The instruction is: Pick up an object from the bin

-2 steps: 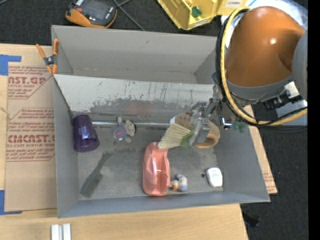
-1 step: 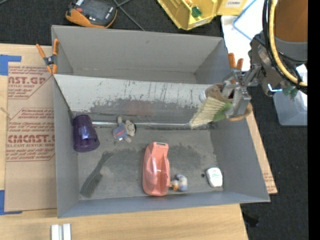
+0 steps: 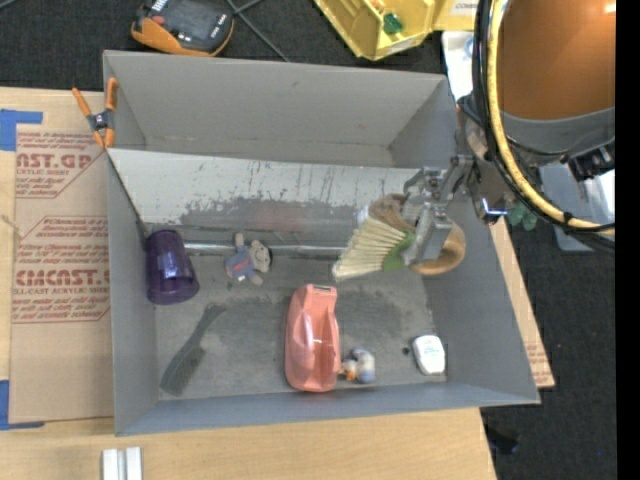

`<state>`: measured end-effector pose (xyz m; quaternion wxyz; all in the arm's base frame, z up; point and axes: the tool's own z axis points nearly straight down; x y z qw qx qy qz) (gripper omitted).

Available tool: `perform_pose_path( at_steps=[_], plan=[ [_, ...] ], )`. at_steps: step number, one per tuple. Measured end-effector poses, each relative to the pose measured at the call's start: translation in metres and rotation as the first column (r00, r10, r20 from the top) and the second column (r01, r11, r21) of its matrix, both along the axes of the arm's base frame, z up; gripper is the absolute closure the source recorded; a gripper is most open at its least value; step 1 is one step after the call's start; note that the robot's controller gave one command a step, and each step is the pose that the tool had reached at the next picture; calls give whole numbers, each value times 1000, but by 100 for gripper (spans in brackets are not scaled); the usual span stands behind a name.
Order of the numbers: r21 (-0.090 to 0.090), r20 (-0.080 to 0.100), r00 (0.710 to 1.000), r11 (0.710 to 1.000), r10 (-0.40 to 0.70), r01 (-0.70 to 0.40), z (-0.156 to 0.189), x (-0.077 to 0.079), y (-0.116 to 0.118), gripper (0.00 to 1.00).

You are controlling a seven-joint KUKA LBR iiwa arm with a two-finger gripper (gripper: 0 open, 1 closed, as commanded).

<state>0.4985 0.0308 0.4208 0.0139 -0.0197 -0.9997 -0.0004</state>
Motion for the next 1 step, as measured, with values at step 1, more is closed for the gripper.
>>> perform_pose_path(
  at_steps=[1],
  plan=[
    [0,14,988,988,152,-152,83,29,-79,0]
  ],
)
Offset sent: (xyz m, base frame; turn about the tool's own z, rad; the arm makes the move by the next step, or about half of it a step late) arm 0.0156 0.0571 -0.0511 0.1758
